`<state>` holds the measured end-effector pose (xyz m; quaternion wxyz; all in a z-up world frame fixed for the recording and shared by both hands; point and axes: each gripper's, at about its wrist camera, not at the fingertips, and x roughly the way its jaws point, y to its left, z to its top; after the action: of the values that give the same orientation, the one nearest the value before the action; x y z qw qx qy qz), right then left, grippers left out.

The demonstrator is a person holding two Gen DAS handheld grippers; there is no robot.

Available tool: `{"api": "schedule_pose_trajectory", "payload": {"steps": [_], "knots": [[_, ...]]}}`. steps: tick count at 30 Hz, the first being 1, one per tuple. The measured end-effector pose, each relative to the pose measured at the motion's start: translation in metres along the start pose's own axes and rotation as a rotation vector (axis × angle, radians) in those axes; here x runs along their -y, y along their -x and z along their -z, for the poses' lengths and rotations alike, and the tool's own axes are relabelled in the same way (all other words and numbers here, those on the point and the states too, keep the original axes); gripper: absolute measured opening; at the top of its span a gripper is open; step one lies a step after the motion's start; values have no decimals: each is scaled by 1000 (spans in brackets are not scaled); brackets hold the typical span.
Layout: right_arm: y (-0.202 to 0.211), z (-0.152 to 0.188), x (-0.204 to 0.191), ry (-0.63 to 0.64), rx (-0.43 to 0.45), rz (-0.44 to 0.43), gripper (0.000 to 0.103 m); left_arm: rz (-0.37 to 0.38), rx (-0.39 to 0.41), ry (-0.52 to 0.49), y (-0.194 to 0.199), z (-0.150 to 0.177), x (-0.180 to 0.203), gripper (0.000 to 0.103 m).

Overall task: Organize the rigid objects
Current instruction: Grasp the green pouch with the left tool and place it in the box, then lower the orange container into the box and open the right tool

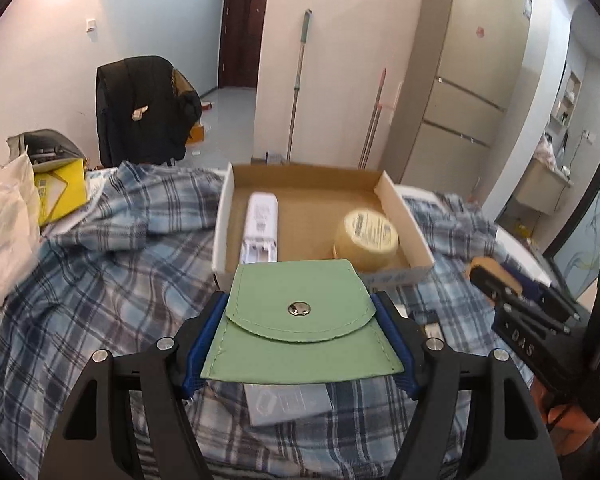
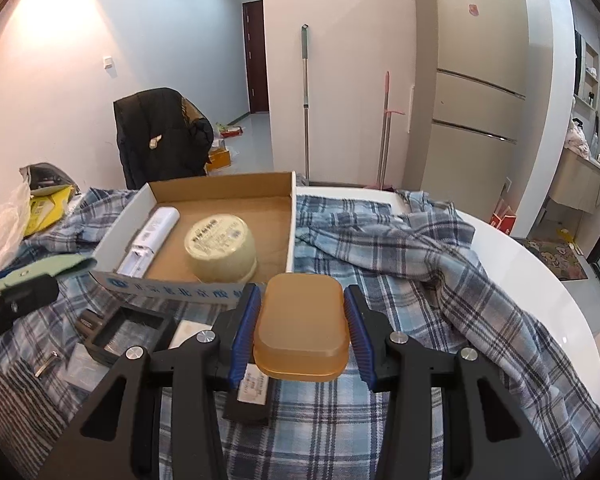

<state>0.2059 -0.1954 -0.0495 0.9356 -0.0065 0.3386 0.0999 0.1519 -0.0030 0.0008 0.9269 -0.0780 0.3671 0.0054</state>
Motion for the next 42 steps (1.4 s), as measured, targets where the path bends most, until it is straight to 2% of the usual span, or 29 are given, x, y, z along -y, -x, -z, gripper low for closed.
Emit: {"api": "schedule_pose_trajectory", "payload": {"steps": [5,7,11,17,19,21,27,34,35,36,37,42], "knots": [[0,-18,-2,-10,-7,-28,42,61,144,97,-4,-33,-19,74],[-5,-22,0,-11,-19,-16,42,73,160,107,-19,-44,-21,74],[-18,-30,4,0,-40,-1,42,91,112,101,-64,-59,-20,74],[-36,-51,9,-27,-47,-15,42,41,70,39,-110,-62,-3,74],[-38,-56,8,-23,-39,-17,42,56,54,37,-122,-60,-3,74],[-40,-59,7,-19,-35,-20,42,50,63,35,-128,-57,-3,74],[-45,-56,7,-16,-48,-35,42,48,10,35,-144,-53,-4,74],[-50,-56,8,-23,-69,-40,42,48,-82,43,-156,-56,-4,74],[-51,-57,8,-22,-68,-40,42,51,-95,42,-158,-56,-4,76],[-51,-57,8,-21,-67,-40,42,49,-115,42,-160,-56,-3,85],[-50,-59,7,-18,-66,-38,42,46,-122,43,-161,-56,-3,88],[-47,-65,5,-10,-56,-40,42,77,-77,77,-147,-60,-7,88]]}}
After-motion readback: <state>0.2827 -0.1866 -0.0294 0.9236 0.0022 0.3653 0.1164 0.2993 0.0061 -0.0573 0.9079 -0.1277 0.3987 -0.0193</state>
